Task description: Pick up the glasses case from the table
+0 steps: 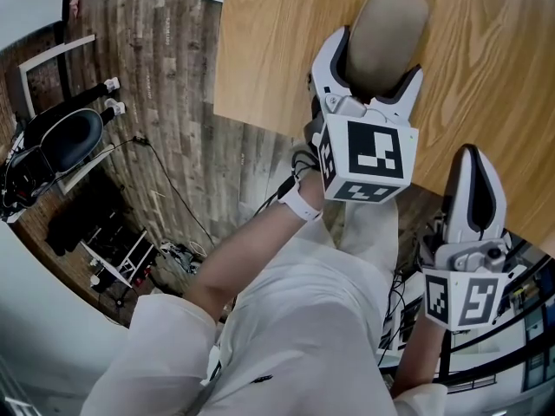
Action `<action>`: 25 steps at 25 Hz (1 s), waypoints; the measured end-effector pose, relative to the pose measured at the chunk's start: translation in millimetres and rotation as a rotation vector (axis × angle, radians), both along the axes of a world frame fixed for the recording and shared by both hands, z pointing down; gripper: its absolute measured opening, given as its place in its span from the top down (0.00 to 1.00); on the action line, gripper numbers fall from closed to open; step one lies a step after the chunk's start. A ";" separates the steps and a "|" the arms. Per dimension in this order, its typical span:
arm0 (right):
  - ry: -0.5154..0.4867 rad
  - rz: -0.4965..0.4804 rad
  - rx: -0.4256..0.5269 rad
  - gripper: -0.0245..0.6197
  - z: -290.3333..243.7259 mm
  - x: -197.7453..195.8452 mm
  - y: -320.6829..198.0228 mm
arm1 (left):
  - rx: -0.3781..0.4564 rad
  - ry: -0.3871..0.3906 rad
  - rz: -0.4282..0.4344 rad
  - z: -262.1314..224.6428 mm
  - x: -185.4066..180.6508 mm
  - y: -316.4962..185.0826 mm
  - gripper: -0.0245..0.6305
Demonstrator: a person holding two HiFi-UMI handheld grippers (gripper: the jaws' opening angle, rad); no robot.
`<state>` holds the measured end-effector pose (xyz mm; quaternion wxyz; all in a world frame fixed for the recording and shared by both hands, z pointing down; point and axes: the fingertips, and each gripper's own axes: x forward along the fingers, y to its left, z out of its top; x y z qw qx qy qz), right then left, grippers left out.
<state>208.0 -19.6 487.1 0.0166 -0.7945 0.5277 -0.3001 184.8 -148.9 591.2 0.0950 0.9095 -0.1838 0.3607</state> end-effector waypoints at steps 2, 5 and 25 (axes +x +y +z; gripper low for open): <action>0.001 -0.001 0.002 0.95 -3.1 -0.8 -2.8 | -0.008 -0.002 -0.004 -1.0 -0.1 -2.5 0.32; 0.004 -0.003 0.005 0.95 -8.8 -0.9 -5.8 | -0.024 0.000 -0.006 -3.7 0.5 -6.4 0.33; 0.048 -0.042 0.039 0.95 -35.6 -7.0 7.6 | -0.032 0.031 -0.015 -27.4 -24.3 7.0 0.35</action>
